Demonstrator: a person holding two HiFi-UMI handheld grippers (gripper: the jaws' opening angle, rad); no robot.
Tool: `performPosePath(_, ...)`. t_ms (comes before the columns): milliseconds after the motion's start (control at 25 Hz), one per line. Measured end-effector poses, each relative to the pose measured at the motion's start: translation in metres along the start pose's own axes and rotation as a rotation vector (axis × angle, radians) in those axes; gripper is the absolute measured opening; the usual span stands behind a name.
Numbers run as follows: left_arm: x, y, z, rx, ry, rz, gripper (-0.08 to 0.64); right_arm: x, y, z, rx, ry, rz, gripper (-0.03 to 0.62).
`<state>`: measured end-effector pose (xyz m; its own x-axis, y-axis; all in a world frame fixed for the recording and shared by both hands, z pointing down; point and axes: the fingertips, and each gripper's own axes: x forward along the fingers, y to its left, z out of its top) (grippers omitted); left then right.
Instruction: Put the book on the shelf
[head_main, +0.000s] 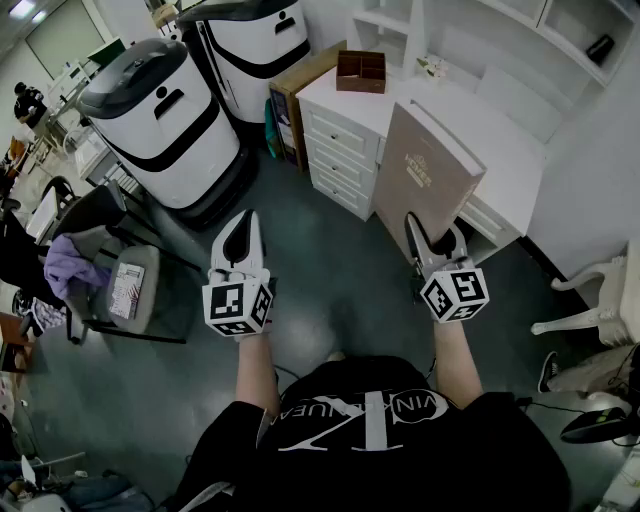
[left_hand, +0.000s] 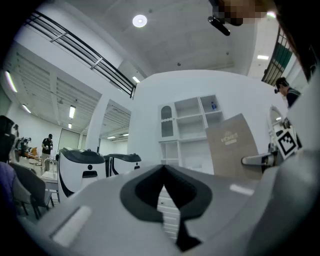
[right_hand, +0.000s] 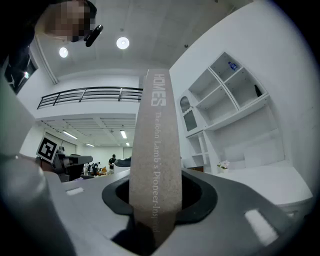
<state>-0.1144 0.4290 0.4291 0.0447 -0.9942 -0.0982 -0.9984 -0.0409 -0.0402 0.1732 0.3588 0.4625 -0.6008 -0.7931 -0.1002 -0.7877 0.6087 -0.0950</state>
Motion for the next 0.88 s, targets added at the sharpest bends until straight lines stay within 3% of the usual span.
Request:
performPosePath(680,-0.001,0.021,-0.008,-0.023,0.000,0.013,0.000,0.024,0.018,-0.006,-0.003,0.005,0.028,0.175)
performPosePath(880,-0.006,0.000,-0.014,-0.035,0.001,0.012,0.000,0.006,0.000,-0.005,0.003,-0.002,0.026,0.175)
